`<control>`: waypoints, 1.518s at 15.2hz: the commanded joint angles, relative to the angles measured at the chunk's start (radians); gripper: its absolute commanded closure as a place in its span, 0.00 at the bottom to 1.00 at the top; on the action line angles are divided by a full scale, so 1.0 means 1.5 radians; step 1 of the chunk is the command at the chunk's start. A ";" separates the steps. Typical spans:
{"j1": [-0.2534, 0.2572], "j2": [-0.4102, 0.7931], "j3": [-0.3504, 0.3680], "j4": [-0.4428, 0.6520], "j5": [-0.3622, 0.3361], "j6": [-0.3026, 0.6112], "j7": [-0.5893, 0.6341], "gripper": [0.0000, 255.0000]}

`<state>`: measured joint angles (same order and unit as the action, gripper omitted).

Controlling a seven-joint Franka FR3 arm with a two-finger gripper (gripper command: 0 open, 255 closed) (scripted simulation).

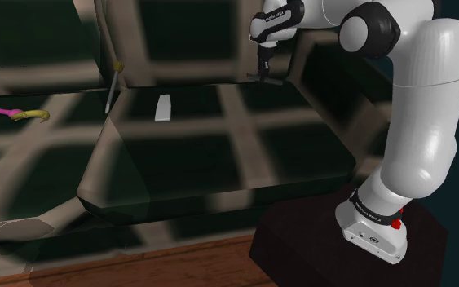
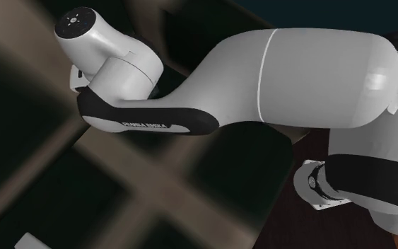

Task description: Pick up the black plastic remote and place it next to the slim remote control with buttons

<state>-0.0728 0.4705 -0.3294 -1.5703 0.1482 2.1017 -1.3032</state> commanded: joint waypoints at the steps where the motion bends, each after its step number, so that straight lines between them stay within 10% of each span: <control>1: 0.001 -0.006 -0.001 0.007 -0.003 -0.013 0.002 1.00; 13: 0.097 0.057 0.032 0.121 -0.017 -0.064 0.149 1.00; 23: 0.158 0.206 0.061 0.376 -0.017 -0.172 0.269 1.00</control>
<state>0.1583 0.7461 -0.2424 -1.0629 0.1212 1.8676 -0.9184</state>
